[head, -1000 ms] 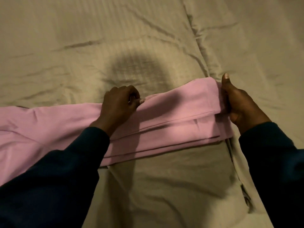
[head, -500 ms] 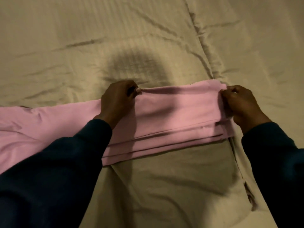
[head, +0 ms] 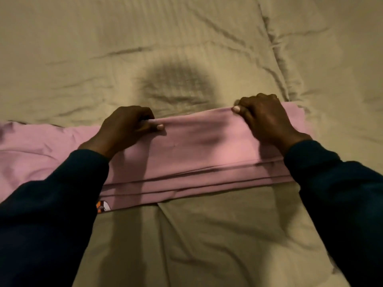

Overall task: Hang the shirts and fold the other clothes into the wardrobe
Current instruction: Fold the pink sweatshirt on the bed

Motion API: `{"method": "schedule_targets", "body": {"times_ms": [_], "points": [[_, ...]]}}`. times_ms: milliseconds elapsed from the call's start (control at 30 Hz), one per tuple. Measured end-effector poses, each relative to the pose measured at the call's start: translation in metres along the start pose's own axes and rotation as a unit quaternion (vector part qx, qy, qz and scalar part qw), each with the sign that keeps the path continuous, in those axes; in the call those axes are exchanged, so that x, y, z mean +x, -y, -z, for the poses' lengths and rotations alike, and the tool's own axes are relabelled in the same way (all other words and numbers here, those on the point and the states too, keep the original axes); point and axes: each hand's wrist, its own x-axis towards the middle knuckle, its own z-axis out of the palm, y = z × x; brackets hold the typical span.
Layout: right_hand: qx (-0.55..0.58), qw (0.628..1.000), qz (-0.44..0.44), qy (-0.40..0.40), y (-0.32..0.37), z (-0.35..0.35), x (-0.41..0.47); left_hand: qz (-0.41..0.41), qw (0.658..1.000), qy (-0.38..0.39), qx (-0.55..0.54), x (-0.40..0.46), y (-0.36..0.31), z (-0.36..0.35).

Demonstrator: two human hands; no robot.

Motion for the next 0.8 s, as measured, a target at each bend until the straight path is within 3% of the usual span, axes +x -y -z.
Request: {"method": "schedule_targets", "body": {"times_ms": [133, 233, 367, 467, 600, 667, 800], "points": [[-0.059, 0.989, -0.131, -0.02, -0.015, 0.014, 0.0, -0.03, 0.999, 0.011, 0.026, -0.005, 0.015, 0.008], [-0.073, 0.987, -0.143, -0.023, -0.016, 0.014, 0.007, -0.003, 1.0, -0.008, 0.021, -0.01, 0.03, 0.014], [-0.093, 0.984, -0.149, -0.02, -0.018, 0.017, 0.014, 0.013, 0.995, -0.088, 0.034, -0.018, 0.044, 0.014], [-0.019, 0.985, -0.16, -0.058, -0.028, 0.02, 0.011, 0.02, 0.989, -0.143, 0.021, -0.018, 0.049, 0.006], [-0.028, 0.978, -0.184, -0.091, -0.041, 0.01, 0.0, -0.047, 0.966, -0.246, 0.058, -0.016, 0.008, -0.027], [-0.069, 0.975, -0.187, -0.097, -0.042, 0.0, -0.004, -0.058, 0.965, -0.247, 0.064, -0.012, -0.029, -0.054], [-0.109, 0.967, -0.197, -0.117, -0.046, -0.013, -0.003, 0.015, 0.958, -0.285, 0.034, 0.0, -0.082, -0.087]]}}
